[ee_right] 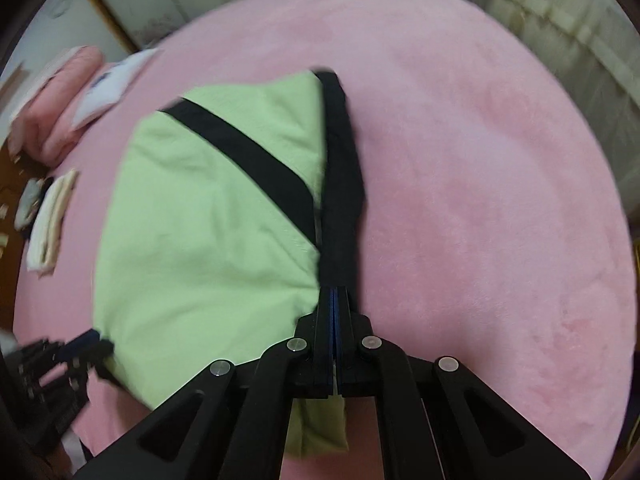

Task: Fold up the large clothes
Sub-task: 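Press and square the green bundle with the left tool while the right tool tucks its black edge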

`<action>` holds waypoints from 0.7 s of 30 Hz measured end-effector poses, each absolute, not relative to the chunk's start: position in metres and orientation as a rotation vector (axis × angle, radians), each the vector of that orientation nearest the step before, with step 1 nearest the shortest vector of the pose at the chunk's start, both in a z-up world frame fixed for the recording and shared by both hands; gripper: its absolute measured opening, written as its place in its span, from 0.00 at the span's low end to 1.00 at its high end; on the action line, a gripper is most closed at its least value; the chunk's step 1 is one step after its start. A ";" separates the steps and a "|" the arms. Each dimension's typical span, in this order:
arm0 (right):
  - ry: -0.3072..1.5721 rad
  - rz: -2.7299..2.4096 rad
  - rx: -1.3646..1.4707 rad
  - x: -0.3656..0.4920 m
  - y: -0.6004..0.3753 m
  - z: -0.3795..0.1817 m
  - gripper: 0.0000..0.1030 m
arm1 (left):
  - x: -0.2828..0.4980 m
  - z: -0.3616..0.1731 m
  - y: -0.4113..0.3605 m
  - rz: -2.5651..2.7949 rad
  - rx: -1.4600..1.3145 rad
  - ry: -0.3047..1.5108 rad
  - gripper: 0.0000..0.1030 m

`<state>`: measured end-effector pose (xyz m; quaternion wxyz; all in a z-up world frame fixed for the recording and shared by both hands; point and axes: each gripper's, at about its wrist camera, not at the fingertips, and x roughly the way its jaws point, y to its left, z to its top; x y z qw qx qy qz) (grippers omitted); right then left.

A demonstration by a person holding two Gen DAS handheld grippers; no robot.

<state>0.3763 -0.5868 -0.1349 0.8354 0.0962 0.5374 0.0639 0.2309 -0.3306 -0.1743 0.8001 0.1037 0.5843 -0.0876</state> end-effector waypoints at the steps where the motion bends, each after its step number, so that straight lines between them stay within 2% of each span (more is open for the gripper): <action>1: 1.105 0.185 0.199 0.365 -0.600 -0.114 0.00 | 0.231 -0.170 -0.330 -0.188 0.228 1.246 0.02; 5: 1.056 0.403 0.281 0.337 -0.602 -0.108 0.00 | 0.252 -0.161 -0.320 -0.194 0.152 1.250 0.02; 8: 1.113 0.517 0.361 0.330 -0.589 -0.110 0.01 | 0.278 -0.172 -0.314 -0.207 0.092 1.301 0.02; 11: 1.167 0.531 0.357 0.341 -0.560 -0.128 0.01 | 0.305 -0.191 -0.315 -0.168 0.100 1.299 0.02; 15: 1.188 0.521 0.485 0.373 -0.536 -0.159 0.01 | 0.338 -0.200 -0.312 -0.191 0.054 1.253 0.02; 21: 1.106 0.500 0.513 0.424 -0.502 -0.184 0.01 | 0.386 -0.210 -0.310 -0.194 -0.036 1.216 0.02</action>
